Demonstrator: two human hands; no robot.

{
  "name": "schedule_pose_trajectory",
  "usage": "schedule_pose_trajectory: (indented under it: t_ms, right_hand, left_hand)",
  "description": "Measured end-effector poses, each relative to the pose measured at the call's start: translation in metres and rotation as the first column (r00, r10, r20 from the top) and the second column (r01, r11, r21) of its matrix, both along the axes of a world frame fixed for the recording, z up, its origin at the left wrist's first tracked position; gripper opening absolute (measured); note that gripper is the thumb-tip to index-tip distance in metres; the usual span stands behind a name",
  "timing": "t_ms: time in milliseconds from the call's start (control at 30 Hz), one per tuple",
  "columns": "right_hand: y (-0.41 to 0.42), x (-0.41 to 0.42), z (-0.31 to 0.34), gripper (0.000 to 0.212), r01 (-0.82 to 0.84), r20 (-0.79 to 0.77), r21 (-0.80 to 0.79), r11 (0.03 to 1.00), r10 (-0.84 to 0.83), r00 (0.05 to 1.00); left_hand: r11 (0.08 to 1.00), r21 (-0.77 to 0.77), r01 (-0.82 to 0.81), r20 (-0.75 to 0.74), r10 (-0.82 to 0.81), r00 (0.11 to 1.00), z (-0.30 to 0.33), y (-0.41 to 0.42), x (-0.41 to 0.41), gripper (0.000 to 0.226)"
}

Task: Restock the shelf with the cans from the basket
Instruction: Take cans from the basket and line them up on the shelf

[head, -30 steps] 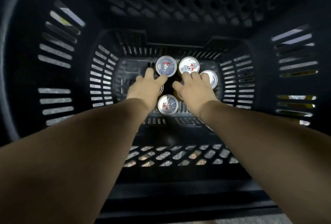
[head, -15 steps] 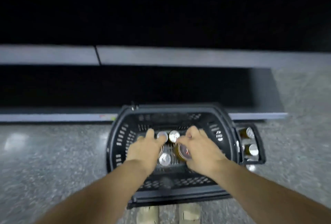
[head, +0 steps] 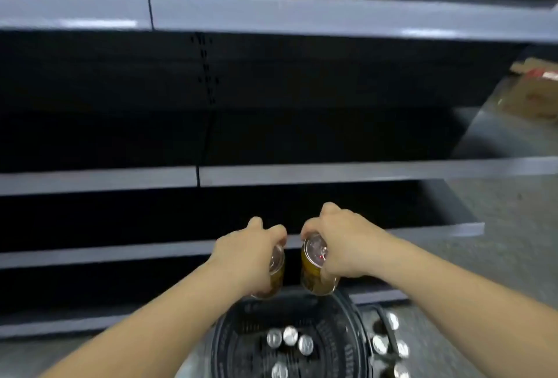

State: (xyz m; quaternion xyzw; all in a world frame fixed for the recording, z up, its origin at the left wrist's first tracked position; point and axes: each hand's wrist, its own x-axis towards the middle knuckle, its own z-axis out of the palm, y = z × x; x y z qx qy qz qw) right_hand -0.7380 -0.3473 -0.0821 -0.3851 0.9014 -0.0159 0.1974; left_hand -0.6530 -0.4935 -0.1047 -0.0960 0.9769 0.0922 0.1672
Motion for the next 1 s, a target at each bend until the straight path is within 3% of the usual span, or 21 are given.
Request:
schedule_pose_trajectory:
  t_ms: [367, 533, 733, 1000]
  right_hand:
    - [-0.009, -0.015, 0.261, 0.055, -0.065, -0.042, -0.234, 0.97, 0.056, 0.998]
    - [-0.012, -0.051, 0.34, 0.042, -0.034, 0.02, -0.392, 0.919, 0.046, 0.999]
    - [-0.044, -0.12, 0.371, 0.045, 0.081, 0.115, -0.49, 0.868, -0.028, 0.993]
    - [-0.092, -0.205, 0.34, 0.052, -0.003, 0.007, -0.368, 0.93, 0.005, 1.0]
  left_hand:
    - [0.987, -0.015, 0.157, -0.296, -0.155, 0.943, 0.269, -0.018, -0.025, 0.064]
    - [0.986, 0.148, 0.08, -0.376, -0.018, 0.927, 0.356, -0.036, -0.062, 0.055]
    - [0.991, 0.13, -0.036, -0.35, 0.08, 0.933, 0.394, -0.061, -0.124, 0.049]
    - [0.996, -0.035, -0.085, -0.231, 0.075, 0.97, 0.366, -0.1, -0.18, 0.056]
